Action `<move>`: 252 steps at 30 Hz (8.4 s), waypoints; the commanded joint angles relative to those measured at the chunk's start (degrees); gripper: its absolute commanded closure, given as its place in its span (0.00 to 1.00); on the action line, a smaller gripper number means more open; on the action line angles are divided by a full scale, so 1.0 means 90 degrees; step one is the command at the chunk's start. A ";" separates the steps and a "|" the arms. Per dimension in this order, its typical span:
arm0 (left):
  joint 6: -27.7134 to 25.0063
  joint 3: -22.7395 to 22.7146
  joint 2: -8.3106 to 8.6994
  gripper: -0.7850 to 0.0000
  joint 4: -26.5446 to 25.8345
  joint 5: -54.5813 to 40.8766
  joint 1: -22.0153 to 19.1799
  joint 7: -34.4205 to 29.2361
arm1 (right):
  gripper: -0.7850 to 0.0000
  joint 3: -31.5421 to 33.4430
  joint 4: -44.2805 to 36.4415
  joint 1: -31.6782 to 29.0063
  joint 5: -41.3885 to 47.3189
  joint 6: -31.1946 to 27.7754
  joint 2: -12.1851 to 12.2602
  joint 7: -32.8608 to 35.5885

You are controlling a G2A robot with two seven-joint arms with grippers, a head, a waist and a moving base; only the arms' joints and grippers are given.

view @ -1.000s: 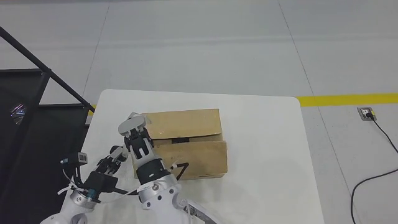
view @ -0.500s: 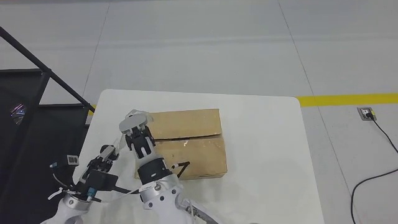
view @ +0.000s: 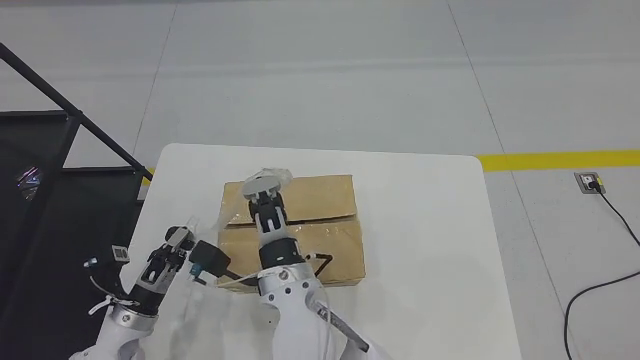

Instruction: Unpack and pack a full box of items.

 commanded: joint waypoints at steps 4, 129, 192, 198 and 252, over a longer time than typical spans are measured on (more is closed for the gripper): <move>0.0100 0.0087 -0.0024 1.00 0.0003 0.0043 0.0022 0.0214 | 1.00 0.0116 -0.0060 -0.0220 0.0000 0.0149 0.0121 0.0069; 0.2317 0.0199 0.0141 0.00 -0.0353 0.0202 -0.1941 -0.2553 | 1.00 0.0780 0.0341 -0.1022 0.0000 0.0675 0.0536 0.0415; 0.2011 0.0967 0.0268 0.00 0.0173 0.0334 -0.1817 -0.1851 | 0.73 0.1062 0.0282 -0.1137 0.0000 0.0310 0.0457 0.0018; 0.1996 0.1007 0.0276 0.00 0.0221 0.0315 -0.1821 -0.1830 | 0.71 0.1169 0.0133 -0.1240 0.0000 0.0233 0.0498 0.0039; 0.1278 -0.0289 0.0446 0.00 -0.0870 -0.0812 -0.0710 -0.1854 | 0.64 0.1353 -0.0047 -0.1267 0.0000 -0.0006 0.0532 -0.0209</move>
